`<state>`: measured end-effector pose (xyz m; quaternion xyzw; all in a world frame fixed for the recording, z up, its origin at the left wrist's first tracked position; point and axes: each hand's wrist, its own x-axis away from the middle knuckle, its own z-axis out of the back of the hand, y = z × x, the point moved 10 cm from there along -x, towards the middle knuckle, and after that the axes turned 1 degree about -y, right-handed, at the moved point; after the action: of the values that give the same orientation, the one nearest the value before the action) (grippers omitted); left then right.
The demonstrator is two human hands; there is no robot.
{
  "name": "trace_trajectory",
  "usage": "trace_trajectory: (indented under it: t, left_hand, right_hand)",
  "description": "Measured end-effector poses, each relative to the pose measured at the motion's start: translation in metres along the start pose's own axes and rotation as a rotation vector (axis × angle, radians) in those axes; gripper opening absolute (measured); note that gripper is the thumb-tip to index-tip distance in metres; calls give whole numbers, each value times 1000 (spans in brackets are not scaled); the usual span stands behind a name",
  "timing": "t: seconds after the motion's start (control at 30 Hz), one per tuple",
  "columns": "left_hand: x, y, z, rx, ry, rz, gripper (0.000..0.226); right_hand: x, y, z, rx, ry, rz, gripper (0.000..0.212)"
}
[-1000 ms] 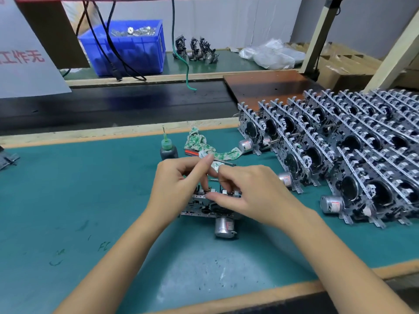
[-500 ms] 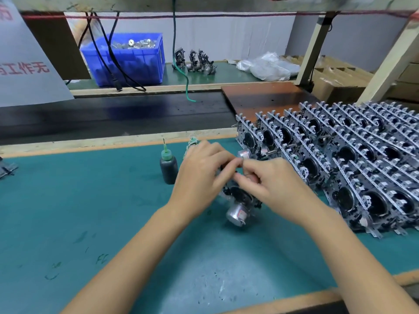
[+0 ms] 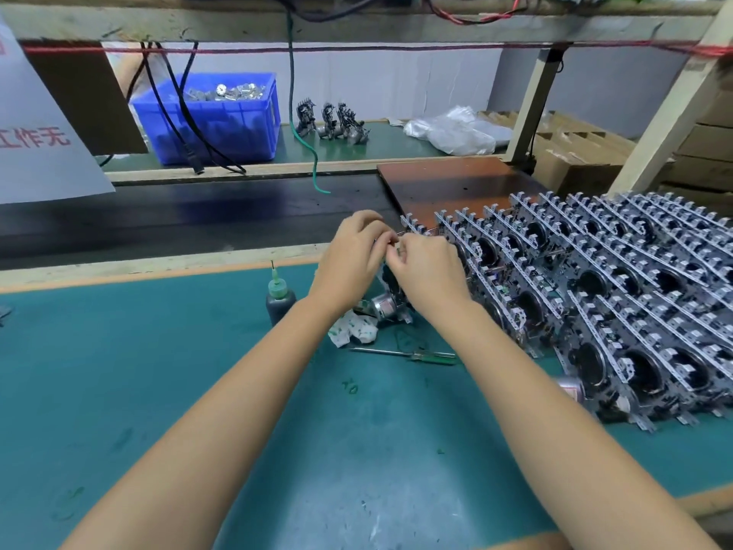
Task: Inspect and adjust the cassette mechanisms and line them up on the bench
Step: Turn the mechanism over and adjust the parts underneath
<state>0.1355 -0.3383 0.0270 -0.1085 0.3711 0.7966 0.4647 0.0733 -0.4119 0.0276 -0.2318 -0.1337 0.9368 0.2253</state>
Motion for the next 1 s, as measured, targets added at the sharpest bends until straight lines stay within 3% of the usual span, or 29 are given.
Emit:
trace_trajectory:
  t: [0.2,0.4,0.53,0.6,0.73,0.87,1.0]
  left_hand:
    - [7,-14,-33,158,-79,112,31]
    - [15,-9,-29,120,-101,86,57]
    - [48,-20,-13,22,-11,248,51]
    - [69,-25,-21,-107,-91,275,43]
    - [90,-26,-30,-169,-184,270,28]
    - [92,-31,-22,-117,-134,358,26]
    - [95,-39,-23,-137,-148,443,21]
  right_hand:
    - [-14,5,-7,104,4,-83,32]
    - [-6,3,10,238,36,-137,39]
    - [31,-31,43,157,237,99,22]
    - [54,-48,30,79,174,165,17]
    - [62,-45,-31,-28,-118,32,23]
    - [38,-60,-53,-155,-146,66,25]
    - [25,-53,-76,-425,-226,-131,30]
